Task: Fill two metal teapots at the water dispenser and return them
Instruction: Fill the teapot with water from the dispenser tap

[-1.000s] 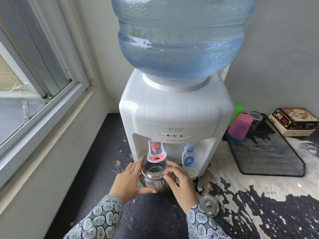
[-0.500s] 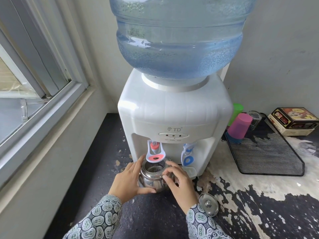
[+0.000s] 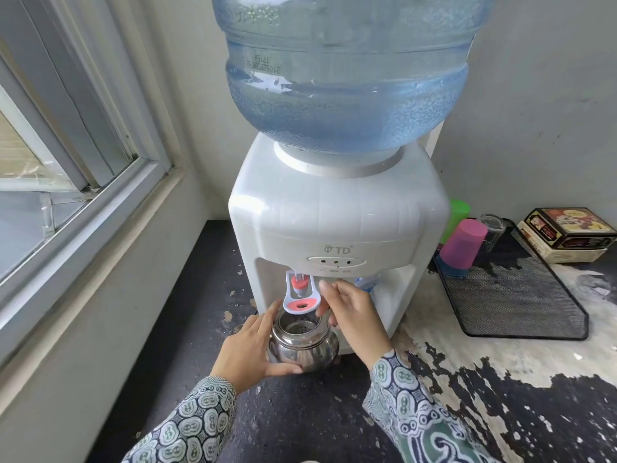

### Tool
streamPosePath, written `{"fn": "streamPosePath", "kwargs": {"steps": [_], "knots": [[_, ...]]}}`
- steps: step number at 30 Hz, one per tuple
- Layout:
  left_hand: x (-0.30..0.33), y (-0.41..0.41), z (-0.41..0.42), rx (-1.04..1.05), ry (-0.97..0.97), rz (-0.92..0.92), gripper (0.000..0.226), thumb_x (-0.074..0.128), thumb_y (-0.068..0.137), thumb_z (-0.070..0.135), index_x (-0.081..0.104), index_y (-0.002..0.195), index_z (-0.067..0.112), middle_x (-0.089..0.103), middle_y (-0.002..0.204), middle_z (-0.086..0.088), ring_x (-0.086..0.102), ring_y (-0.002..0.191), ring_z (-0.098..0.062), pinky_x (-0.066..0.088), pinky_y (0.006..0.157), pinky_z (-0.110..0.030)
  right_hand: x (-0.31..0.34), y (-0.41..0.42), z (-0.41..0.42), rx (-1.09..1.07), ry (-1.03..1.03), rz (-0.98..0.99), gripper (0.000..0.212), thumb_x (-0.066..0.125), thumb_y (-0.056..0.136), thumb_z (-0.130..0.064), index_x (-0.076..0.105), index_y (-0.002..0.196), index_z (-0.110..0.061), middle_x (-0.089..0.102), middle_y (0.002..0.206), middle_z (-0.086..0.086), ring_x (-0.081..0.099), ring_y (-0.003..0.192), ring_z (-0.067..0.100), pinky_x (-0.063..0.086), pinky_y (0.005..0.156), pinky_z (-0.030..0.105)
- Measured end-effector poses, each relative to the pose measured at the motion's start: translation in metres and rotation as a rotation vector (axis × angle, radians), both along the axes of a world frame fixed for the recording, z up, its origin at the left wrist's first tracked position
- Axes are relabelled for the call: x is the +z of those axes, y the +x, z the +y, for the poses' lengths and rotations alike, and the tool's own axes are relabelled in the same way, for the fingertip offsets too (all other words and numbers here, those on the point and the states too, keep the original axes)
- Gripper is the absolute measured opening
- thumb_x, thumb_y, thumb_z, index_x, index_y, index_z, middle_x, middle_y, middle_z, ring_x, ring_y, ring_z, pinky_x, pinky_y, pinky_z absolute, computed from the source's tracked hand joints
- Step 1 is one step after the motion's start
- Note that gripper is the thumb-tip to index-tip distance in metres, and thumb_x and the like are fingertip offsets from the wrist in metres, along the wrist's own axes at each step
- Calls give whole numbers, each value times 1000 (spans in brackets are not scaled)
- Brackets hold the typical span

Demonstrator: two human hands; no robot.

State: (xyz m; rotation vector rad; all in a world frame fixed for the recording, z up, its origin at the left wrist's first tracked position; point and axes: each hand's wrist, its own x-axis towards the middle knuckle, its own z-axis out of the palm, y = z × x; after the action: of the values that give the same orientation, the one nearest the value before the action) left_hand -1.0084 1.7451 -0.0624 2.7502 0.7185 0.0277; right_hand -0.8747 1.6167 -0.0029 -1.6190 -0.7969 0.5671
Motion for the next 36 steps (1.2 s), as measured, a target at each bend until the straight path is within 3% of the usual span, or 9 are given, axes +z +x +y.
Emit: {"fn": "streamPosePath", "kwargs": {"steps": [13, 19, 27, 33, 36], "knots": [[-2, 0, 2, -8, -7, -14, 126, 36, 44, 92, 4, 145, 24, 50, 124, 4, 47, 111, -14, 50, 79, -36, 0, 8, 3, 13, -51, 13, 33, 59, 86, -31, 50, 57, -18, 47, 47, -10, 44, 44, -3, 35, 52, 7], [-4, 0, 3, -10, -8, -8, 124, 43, 47, 89, 3, 145, 24, 50, 126, 4, 47, 112, -14, 50, 80, -36, 2, 5, 1, 32, -47, 62, 34, 58, 86, -32, 50, 57, -19, 45, 43, -11, 42, 41, -2, 33, 49, 7], [-3, 0, 2, -9, -9, -8, 122, 47, 50, 86, 4, 145, 23, 50, 127, 4, 47, 112, -13, 50, 80, -35, 2, 1, 0, 60, -56, 136, 35, 55, 88, -34, 50, 55, -23, 43, 51, -8, 40, 42, 1, 33, 49, 14], [-2, 0, 3, -21, -2, -21, 130, 27, 40, 96, 6, 145, 22, 50, 128, 3, 48, 113, -14, 50, 80, -36, -1, 0, 1, 71, -59, 271, 32, 57, 87, -36, 53, 57, -23, 43, 50, -9, 35, 41, 3, 30, 46, 19], [1, 0, 3, -14, -9, -11, 129, 29, 40, 94, 5, 145, 23, 48, 127, 4, 48, 113, -14, 49, 82, -33, -2, -1, 2, 65, -49, 347, 33, 57, 86, -34, 52, 55, -24, 41, 49, -9, 32, 39, 2, 26, 42, 19]]}}
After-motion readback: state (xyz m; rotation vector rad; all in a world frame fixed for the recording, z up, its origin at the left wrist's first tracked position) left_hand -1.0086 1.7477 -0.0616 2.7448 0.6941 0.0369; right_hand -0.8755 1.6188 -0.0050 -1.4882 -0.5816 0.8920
